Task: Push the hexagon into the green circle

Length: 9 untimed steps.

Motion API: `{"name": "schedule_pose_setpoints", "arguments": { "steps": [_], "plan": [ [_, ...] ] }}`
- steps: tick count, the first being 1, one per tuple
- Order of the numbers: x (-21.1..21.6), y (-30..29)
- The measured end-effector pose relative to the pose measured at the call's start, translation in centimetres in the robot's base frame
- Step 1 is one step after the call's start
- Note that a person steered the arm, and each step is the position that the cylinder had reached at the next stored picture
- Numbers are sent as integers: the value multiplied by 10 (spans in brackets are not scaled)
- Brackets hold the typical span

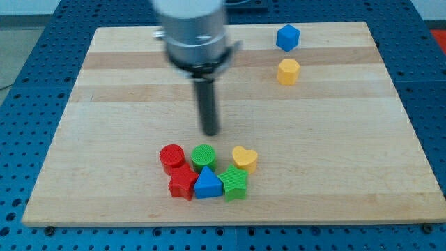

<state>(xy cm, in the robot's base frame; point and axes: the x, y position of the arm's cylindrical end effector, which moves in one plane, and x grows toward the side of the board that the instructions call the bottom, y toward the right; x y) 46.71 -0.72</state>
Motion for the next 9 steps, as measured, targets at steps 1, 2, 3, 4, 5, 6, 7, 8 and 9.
{"name": "schedule_pose_setpoints", "arguments": {
  "steps": [1,2,3,4,5,6,7,8,9],
  "plan": [
    [-24,97],
    [-63,152],
    [-123,176],
    [-151,149],
    [-113,77],
    [-50,43],
    [-62,50],
    [-84,94],
    [-62,98]
  ]
}}
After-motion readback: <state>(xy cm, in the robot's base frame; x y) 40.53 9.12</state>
